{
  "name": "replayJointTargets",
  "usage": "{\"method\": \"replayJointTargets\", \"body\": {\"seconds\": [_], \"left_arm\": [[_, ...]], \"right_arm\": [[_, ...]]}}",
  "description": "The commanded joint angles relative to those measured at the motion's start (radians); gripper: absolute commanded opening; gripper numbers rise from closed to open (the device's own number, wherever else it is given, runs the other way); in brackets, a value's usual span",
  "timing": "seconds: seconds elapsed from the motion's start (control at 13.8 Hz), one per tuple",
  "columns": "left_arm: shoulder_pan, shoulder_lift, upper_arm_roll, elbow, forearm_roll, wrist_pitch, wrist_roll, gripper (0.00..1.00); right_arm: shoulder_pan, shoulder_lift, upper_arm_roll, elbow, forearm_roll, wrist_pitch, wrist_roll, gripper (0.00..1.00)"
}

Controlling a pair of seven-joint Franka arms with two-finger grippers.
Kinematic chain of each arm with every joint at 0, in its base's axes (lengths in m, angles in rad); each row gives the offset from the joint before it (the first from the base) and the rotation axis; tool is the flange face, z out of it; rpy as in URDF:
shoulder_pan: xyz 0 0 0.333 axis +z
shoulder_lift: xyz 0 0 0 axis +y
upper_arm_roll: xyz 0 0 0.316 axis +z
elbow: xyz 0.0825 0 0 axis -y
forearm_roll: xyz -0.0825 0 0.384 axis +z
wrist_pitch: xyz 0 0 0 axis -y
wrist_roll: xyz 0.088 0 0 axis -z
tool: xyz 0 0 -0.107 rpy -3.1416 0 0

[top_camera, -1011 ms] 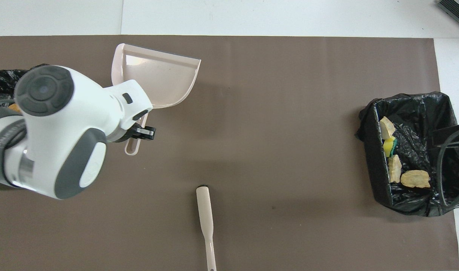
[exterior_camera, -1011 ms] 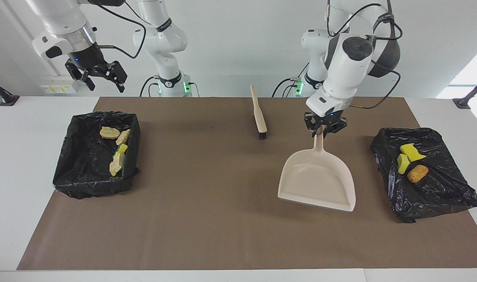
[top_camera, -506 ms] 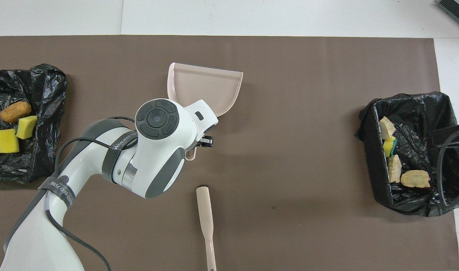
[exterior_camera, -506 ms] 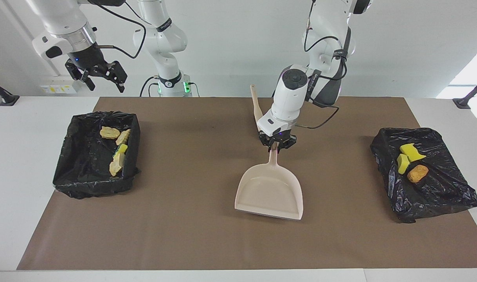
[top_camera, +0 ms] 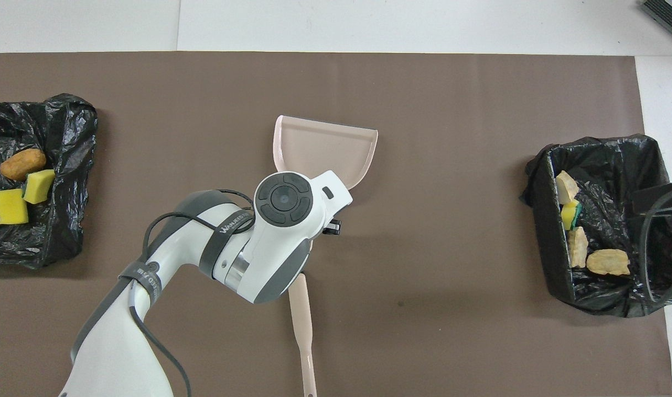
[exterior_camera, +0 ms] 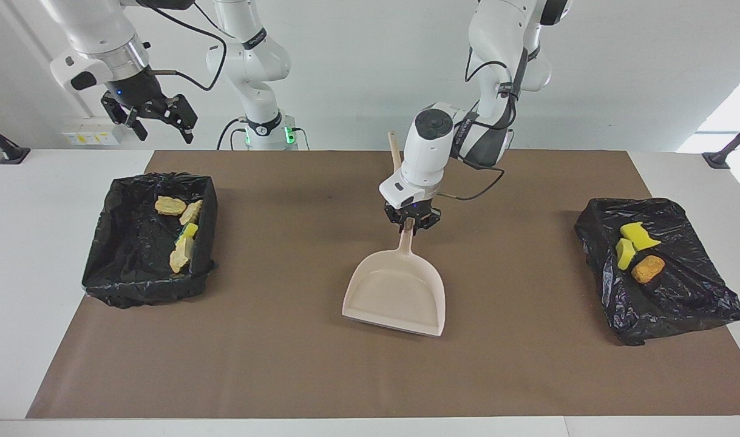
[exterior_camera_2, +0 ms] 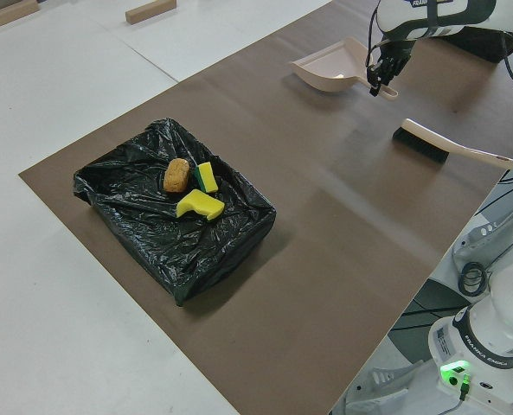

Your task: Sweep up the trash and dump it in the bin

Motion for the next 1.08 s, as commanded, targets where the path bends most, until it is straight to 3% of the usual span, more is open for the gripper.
{"method": "replayJointTargets", "body": {"seconds": [0.0, 0.14, 0.22, 0.29, 0.72, 1.01], "left_arm": [[-0.024, 0.0, 0.019, -0.011, -0.013, 0.019, -0.015, 0.0], [-0.024, -0.001, 0.021, -0.015, -0.013, 0.007, -0.015, 0.0], [-0.019, -0.003, 0.021, -0.014, -0.013, 0.013, -0.015, 0.78], [-0.015, -0.012, 0.021, -0.014, -0.013, 0.005, -0.004, 1.0], [0.11, -0.113, 0.025, 0.012, -0.013, -0.1, 0.002, 1.0], [0.255, -0.214, 0.024, 0.011, -0.013, -0.201, 0.043, 1.0]], "right_arm": [[-0.008, -0.014, 0.005, -0.014, 0.016, -0.001, 0.014, 1.0], [-0.008, -0.014, 0.005, -0.014, 0.016, -0.001, 0.014, 1.0], [-0.008, -0.014, 0.005, -0.014, 0.016, -0.001, 0.014, 1.0], [-0.008, -0.014, 0.005, -0.014, 0.016, -0.001, 0.014, 1.0], [-0.008, -0.014, 0.005, -0.014, 0.016, -0.001, 0.014, 1.0], [-0.008, -0.014, 0.005, -0.014, 0.016, -0.001, 0.014, 1.0]]}}
